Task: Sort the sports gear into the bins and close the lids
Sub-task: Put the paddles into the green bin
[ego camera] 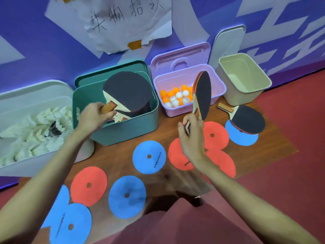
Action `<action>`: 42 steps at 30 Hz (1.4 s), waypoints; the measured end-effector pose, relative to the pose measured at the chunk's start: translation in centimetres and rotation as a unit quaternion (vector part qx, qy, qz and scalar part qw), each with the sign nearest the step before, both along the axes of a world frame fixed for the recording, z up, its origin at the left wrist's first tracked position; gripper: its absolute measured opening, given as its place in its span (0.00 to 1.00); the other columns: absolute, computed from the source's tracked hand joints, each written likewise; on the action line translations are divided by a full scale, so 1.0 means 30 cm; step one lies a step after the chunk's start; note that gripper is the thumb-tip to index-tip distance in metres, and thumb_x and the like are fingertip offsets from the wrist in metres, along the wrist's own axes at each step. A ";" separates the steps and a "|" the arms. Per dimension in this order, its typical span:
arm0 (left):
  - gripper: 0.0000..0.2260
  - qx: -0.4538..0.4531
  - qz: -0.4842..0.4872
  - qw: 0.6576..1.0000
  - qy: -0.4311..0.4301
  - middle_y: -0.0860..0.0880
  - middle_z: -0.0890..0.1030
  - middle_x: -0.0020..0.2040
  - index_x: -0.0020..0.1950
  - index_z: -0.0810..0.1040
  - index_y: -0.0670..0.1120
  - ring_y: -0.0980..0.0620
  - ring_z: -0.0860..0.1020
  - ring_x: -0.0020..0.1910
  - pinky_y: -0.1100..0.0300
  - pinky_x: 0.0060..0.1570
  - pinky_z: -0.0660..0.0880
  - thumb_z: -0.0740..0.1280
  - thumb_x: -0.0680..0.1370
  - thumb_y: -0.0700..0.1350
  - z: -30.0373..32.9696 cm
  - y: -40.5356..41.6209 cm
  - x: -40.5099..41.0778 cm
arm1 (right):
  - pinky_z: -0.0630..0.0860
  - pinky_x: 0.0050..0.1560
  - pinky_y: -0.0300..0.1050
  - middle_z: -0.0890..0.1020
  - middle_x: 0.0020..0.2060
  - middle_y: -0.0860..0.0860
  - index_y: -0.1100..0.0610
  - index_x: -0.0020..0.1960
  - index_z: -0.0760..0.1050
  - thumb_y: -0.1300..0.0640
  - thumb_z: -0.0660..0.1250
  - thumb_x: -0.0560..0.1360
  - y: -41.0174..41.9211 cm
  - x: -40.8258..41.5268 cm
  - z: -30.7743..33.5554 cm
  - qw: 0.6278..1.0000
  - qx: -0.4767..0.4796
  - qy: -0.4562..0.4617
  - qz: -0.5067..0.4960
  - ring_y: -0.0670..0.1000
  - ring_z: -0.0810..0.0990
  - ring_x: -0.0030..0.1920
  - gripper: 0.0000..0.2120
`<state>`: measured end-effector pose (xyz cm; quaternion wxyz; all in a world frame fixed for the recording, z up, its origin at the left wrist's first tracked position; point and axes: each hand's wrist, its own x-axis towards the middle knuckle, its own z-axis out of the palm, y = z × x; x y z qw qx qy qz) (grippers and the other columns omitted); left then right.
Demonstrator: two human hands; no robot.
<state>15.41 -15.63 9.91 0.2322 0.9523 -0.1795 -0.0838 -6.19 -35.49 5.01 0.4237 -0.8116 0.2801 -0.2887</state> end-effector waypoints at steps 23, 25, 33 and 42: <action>0.14 0.222 -0.201 0.946 0.122 0.41 0.81 0.51 0.52 0.80 0.44 0.42 0.78 0.51 0.56 0.47 0.72 0.69 0.75 0.54 -0.295 -0.033 0.537 | 0.60 0.38 0.47 0.70 0.41 0.59 0.58 0.51 0.69 0.58 0.61 0.74 0.302 0.512 0.109 0.963 -0.133 0.173 0.157 0.61 0.68 0.41 0.07; 0.14 0.209 -0.181 0.959 0.059 0.40 0.80 0.55 0.54 0.79 0.45 0.40 0.77 0.55 0.52 0.51 0.74 0.68 0.75 0.53 -0.275 0.005 0.552 | 0.62 0.40 0.49 0.70 0.42 0.59 0.58 0.52 0.70 0.57 0.61 0.75 0.319 0.572 0.118 0.960 -0.136 0.190 0.153 0.61 0.67 0.40 0.08; 0.15 0.120 -0.131 0.983 -0.054 0.36 0.77 0.55 0.58 0.77 0.42 0.36 0.75 0.56 0.46 0.56 0.73 0.69 0.75 0.47 -0.170 0.211 0.566 | 0.69 0.48 0.50 0.77 0.51 0.65 0.60 0.55 0.70 0.56 0.59 0.78 0.375 0.738 0.012 0.931 -0.141 0.300 0.154 0.64 0.73 0.54 0.10; 0.13 0.082 -0.133 0.984 -0.086 0.38 0.76 0.56 0.57 0.79 0.42 0.37 0.73 0.58 0.47 0.57 0.71 0.69 0.75 0.46 -0.116 0.272 0.431 | 0.67 0.61 0.55 0.69 0.62 0.65 0.60 0.68 0.62 0.46 0.57 0.80 0.440 0.798 -0.109 0.864 -0.138 0.432 0.219 0.64 0.66 0.64 0.24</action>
